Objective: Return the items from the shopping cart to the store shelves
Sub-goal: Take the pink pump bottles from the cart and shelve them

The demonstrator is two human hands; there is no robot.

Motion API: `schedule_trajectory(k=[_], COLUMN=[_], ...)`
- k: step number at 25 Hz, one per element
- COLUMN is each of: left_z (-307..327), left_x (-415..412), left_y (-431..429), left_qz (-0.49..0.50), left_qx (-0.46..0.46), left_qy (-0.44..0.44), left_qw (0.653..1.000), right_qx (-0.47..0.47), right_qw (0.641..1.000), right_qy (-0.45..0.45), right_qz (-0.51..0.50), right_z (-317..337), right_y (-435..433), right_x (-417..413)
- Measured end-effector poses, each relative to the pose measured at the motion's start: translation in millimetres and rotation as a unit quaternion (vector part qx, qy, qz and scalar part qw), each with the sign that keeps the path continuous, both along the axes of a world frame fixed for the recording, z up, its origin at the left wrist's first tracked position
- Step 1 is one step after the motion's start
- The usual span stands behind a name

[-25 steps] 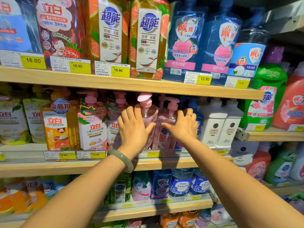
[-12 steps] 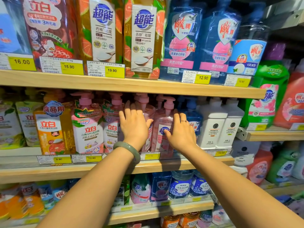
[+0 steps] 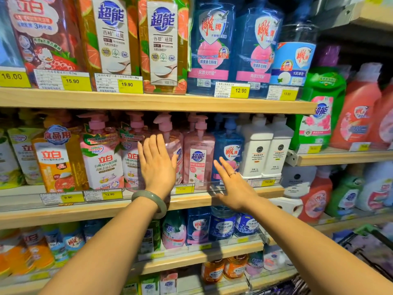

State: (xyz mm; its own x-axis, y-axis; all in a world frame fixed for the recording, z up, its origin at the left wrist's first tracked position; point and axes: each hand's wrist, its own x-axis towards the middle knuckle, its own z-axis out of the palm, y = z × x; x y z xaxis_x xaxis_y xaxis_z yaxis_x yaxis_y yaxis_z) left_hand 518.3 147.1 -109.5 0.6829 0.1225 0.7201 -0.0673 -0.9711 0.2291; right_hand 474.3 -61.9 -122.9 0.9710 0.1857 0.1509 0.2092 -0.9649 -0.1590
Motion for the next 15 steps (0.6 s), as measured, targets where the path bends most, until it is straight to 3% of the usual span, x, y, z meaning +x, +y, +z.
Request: schedule_trajectory(k=[15], left_z=[13], left_x=[11], left_y=[5], left_qz=[-0.023], left_qx=[0.089], left_qy=[0.069], left_qw=[0.993], right_qx=[0.003], right_qw=[0.997], right_qy=[0.073], right_qz=[0.001], right_z=[-9], right_y=[-12], right_x=[-29])
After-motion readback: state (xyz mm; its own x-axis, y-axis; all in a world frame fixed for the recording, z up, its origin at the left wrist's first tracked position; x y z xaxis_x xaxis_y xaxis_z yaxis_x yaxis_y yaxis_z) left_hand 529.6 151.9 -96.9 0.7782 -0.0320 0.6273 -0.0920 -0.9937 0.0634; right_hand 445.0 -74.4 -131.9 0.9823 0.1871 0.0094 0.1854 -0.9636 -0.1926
